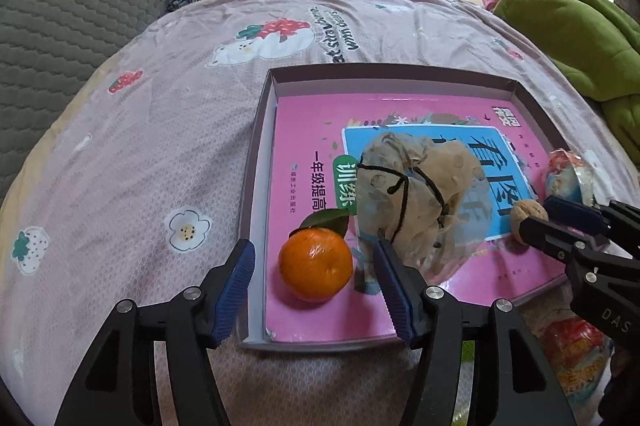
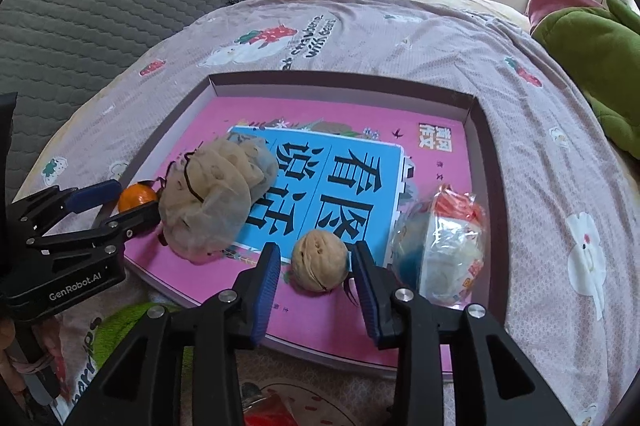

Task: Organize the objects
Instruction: 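Lower the orange into the box with left tool while right tool lowers the walnut there, then open left tool to release the orange while right tool releases the walnut, then withdraw both tools and move toward the green hair tie and Kinder egg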

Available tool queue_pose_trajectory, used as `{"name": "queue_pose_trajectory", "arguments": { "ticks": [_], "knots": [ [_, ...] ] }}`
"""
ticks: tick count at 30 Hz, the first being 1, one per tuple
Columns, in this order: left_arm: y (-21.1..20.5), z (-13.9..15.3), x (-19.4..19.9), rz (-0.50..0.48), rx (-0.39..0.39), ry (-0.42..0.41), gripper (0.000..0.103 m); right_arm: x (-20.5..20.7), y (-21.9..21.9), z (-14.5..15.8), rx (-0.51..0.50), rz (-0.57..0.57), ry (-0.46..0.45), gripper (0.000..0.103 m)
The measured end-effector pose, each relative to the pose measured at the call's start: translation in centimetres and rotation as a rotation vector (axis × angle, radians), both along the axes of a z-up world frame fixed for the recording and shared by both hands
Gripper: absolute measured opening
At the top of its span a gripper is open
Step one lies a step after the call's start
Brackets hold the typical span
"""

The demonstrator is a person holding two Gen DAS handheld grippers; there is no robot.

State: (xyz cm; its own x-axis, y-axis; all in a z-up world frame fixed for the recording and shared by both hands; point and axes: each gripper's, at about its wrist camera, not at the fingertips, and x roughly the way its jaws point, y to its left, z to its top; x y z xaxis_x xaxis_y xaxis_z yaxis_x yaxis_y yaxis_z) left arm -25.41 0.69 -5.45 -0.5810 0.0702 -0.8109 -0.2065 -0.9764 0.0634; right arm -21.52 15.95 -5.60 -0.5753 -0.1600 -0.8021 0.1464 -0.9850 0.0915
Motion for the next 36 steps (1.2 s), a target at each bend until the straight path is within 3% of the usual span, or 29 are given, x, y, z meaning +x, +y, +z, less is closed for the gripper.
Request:
{"name": "queue_pose_trajectory", "arguments": {
  "ticks": [12, 27, 36],
  "knots": [
    [-1.5, 6.7, 3.9, 0.006, 0.044, 0.087, 0.064, 3.1, -0.9, 5.7, -0.031, 0.031, 0.089, 0.047],
    [-1.9, 14.2, 11.5, -0.011, 0.076, 0.2, 0.065, 11.0, -0.2, 14.7, -0.085, 0.035, 0.22, 0.052],
    [-0.9, 15.5, 15.8, -0.035, 0.08, 0.236, 0.065, 14.7, 1.0, 16.2, -0.133, 0.029, 0.249, 0.055]
  ]
}}
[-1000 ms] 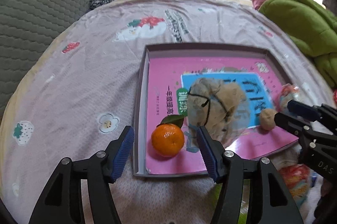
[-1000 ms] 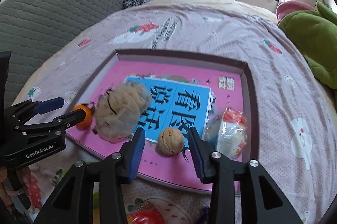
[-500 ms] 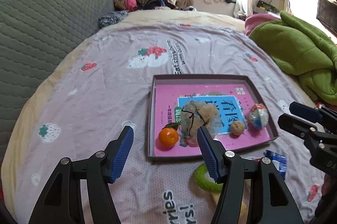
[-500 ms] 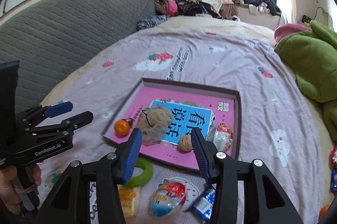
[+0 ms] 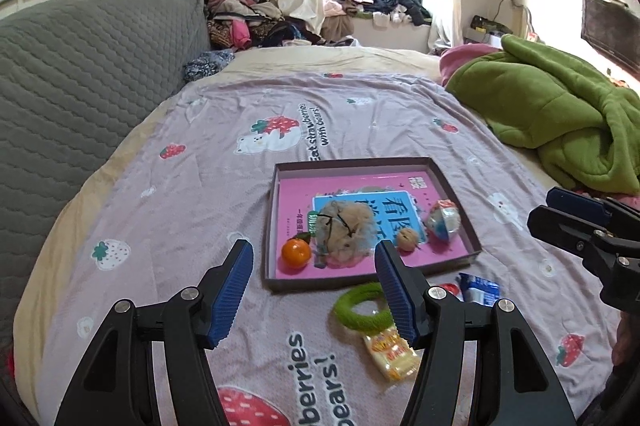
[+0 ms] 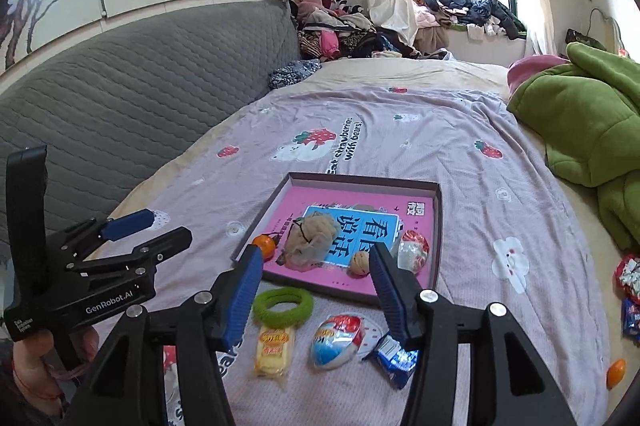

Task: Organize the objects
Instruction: 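Withdraw both tools and move toward the green hair tie and Kinder egg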

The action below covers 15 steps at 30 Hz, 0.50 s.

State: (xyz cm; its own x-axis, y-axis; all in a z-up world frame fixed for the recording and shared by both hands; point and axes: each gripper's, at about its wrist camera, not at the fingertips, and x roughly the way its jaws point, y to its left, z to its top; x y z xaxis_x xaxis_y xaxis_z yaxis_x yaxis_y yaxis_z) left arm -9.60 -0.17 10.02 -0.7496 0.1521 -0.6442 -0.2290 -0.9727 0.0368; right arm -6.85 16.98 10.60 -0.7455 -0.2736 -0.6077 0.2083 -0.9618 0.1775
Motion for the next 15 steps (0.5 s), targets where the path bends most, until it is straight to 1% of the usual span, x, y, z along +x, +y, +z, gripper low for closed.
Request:
{"name": "queue_pose_trajectory", "arguments": {
  "ticks": [7, 10, 15],
  "knots": [
    [0.3, 0.0, 2.4, 0.01, -0.019, 0.026, 0.065, 2.0, 0.0, 0.6, -0.011, 0.008, 0.025, 0.055],
    [0.5, -0.3, 2.9, 0.001, -0.002, 0.017, 0.065, 2.6, -0.1, 0.7, -0.009, 0.008, 0.036, 0.055],
    [1.1, -1.0, 3.4, -0.022, -0.022, 0.003, 0.065, 3.4, 0.0, 0.8, -0.012, -0.006, 0.05, 0.055]
  ]
}}
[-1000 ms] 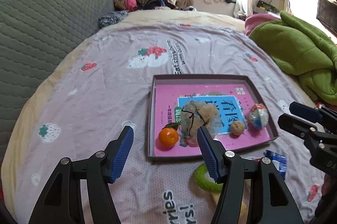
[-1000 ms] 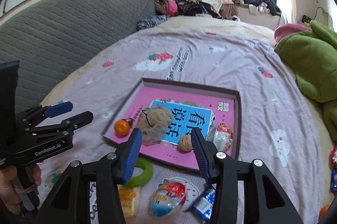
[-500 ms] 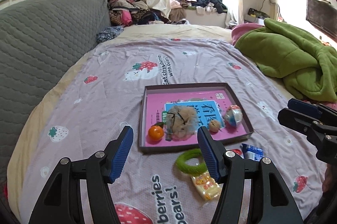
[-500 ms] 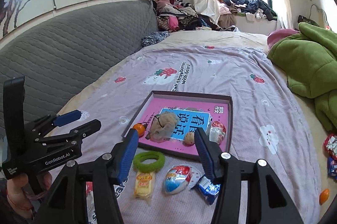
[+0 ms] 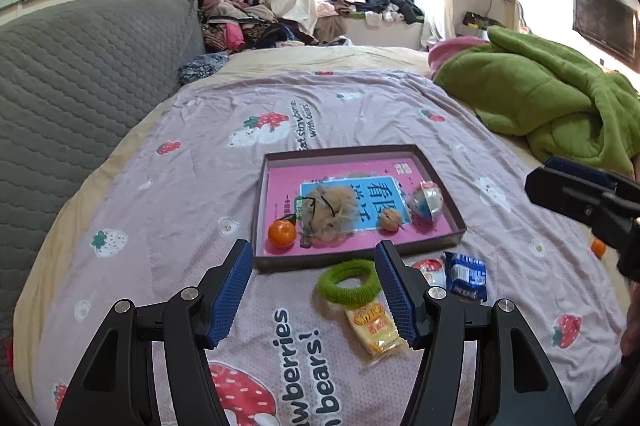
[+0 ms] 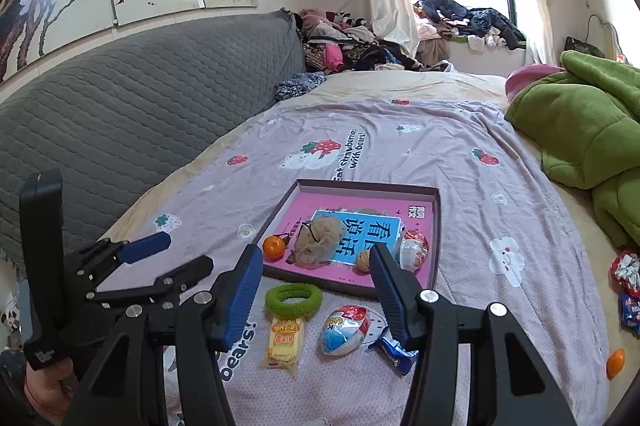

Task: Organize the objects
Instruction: 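Withdraw both tools and move toward the green hair tie and Kinder egg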

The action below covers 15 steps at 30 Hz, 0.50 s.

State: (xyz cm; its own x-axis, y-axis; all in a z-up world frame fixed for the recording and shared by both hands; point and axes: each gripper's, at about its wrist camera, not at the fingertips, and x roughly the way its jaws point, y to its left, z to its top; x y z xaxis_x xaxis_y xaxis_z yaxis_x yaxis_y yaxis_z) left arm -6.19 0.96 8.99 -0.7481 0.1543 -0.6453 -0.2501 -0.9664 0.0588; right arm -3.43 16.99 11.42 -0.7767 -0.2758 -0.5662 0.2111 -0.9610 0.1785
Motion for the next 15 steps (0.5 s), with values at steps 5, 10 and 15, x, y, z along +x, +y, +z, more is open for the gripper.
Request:
{"name": "queue_pose_trajectory", "arguments": {
  "ticks": [5, 10, 15],
  "knots": [
    [-0.4, -0.5, 0.1, 0.002, 0.023, -0.024, 0.065, 0.6, 0.4, -1.0, 0.006, -0.005, -0.023, 0.055],
    [-0.4, -1.2, 0.3, 0.002, 0.018, -0.042, 0.065, 0.8, 1.2, -2.3, 0.003, -0.023, -0.054, 0.055],
    [-0.2, -2.2, 0.3, -0.004, 0.022, -0.07, 0.065, 1.0, 1.4, -3.3, 0.017, -0.029, -0.08, 0.055]
  ]
}}
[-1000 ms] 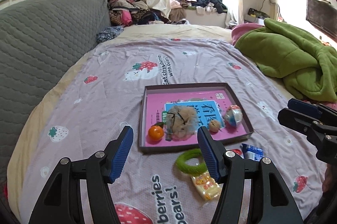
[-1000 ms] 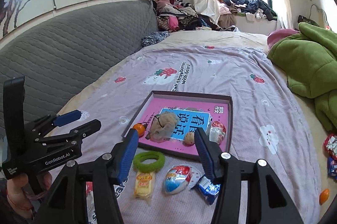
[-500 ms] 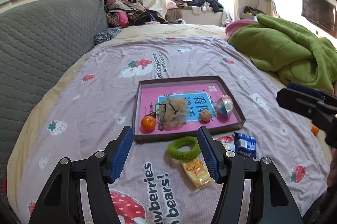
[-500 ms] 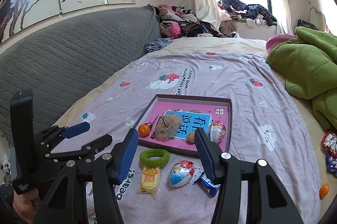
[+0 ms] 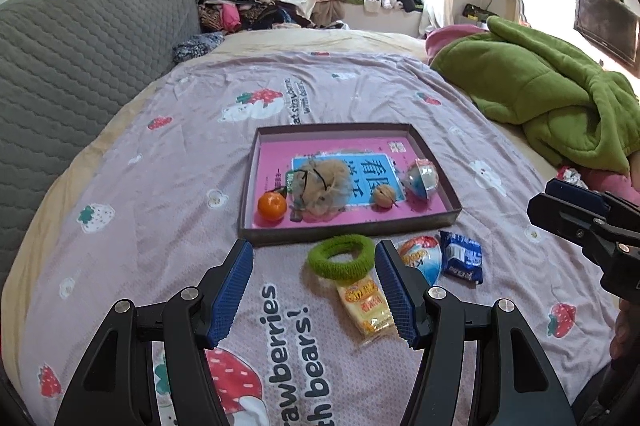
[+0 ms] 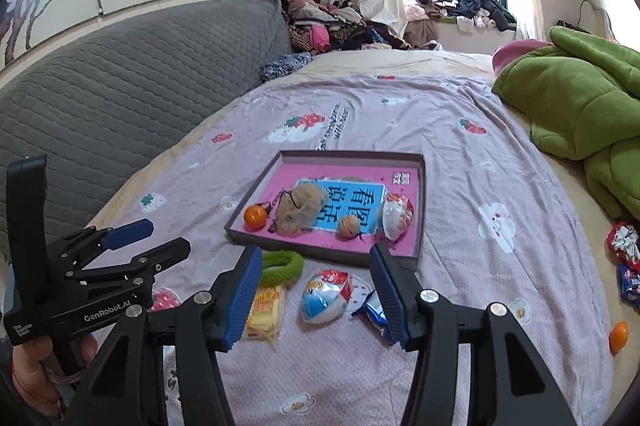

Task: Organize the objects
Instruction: 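Withdraw both tools and move toward the green hair tie and Kinder egg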

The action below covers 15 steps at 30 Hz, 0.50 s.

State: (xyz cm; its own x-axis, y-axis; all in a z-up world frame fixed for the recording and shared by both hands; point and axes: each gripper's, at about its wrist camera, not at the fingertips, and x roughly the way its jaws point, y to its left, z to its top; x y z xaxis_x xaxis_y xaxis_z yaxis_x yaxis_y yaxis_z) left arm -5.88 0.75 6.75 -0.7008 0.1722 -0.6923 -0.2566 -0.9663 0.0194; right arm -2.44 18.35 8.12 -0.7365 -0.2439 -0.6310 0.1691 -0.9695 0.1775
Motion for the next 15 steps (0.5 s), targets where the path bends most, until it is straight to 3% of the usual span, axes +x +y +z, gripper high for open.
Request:
{"name": "queue_pose_trajectory", "arguments": {
  "ticks": [15],
  "knots": [
    [2.3, -3.6, 0.6, -0.04, -0.042, -0.061, 0.065, -0.5, -0.1, -1.4, 0.003, 0.001, -0.035, 0.055]
  ]
}}
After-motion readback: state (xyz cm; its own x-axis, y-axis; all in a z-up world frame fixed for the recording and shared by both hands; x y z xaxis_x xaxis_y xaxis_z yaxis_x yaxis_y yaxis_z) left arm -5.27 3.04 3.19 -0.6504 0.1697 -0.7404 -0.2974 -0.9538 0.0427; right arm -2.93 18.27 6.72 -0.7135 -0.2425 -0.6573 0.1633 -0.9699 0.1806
